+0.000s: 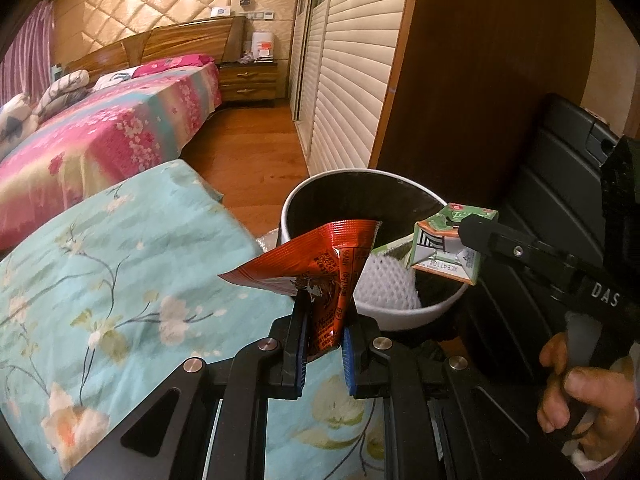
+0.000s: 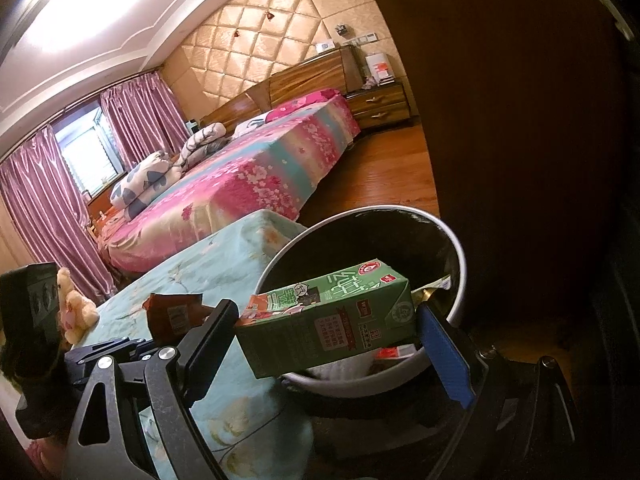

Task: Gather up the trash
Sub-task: 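Lower the red bag and juice box into the bin opening with both tools, then open both tools to drop the red bag and juice box into the bin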

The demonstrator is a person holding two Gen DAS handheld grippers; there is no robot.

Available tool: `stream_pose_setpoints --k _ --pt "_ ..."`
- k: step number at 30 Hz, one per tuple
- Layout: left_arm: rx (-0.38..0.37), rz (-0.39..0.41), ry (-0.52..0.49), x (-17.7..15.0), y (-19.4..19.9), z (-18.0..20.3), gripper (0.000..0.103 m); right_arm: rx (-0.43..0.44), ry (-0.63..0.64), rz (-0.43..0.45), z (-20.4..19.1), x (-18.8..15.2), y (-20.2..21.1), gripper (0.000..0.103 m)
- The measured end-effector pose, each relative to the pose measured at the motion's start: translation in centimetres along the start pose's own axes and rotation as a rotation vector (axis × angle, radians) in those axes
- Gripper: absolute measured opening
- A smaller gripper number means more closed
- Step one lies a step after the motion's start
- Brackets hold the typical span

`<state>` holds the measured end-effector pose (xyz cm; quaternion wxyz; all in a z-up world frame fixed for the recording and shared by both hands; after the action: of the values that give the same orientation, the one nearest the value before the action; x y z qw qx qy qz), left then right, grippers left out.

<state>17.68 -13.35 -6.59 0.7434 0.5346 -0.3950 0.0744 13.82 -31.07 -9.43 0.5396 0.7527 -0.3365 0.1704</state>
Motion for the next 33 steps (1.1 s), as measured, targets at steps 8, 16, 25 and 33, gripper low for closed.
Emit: stream_pose_setpoints --k 8,16,25,33 --pt "-0.01 -0.015 -0.006 1.0 -1.6 0.6 0.013 -0.007 -0.018 0.001 0.6 0.7 -0.6 0.091" --pt "-0.003 -0.023 -0.019 1.9 -2.7 1.1 0.013 -0.007 -0.03 -0.014 0.9 1.1 -1.6 0.091" --pt "-0.003 -0.025 -0.035 2.7 -3.2 1.6 0.013 -0.009 -0.047 -0.034 1.4 1.4 -2.1 0.091" --pt "-0.006 -0.04 -0.038 3.0 -3.9 1.7 0.013 -0.005 -0.051 -0.046 1.7 1.6 -2.3 0.091"
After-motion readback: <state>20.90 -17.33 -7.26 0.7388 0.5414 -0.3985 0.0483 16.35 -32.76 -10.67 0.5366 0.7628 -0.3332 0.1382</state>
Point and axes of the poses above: each gripper's, at about its wrist camera, not at the fingertips, and y roughly against the way its jaws point, z to its right, x to its top, the point moved 7 cm from there along -y, roughly the way its jaws point, and after that the axes turned 3 degrees about -z, right-handed, at the moved point
